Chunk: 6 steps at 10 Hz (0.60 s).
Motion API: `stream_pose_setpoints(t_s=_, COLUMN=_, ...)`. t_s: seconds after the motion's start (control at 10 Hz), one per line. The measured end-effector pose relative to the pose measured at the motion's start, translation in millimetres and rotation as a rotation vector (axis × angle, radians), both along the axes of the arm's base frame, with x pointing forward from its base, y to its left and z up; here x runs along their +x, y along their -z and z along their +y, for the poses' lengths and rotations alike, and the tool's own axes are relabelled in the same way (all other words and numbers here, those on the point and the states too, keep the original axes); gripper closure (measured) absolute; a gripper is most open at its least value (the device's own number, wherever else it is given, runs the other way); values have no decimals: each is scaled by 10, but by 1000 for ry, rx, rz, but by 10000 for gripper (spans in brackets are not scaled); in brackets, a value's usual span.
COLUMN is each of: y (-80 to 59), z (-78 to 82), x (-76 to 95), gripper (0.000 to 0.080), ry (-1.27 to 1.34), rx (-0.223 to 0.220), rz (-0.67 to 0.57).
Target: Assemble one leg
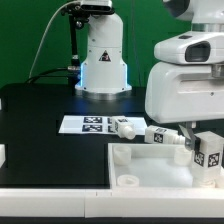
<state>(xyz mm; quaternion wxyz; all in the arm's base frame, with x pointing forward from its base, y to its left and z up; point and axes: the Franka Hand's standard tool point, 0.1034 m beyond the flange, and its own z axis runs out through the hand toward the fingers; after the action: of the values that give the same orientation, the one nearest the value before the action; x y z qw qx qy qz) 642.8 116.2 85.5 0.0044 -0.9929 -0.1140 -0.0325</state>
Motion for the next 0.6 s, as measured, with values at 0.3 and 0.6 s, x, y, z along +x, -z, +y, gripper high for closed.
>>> stream_pose_setpoints(t_s=0.3, y=0, z=-9, x=2, gripper=514, ry=202, rx=15, rz=3)
stream_pose_setpoints(t_s=0.6, y=15, z=-35, x=4, gripper=514, ry=636, rx=42, rz=4)
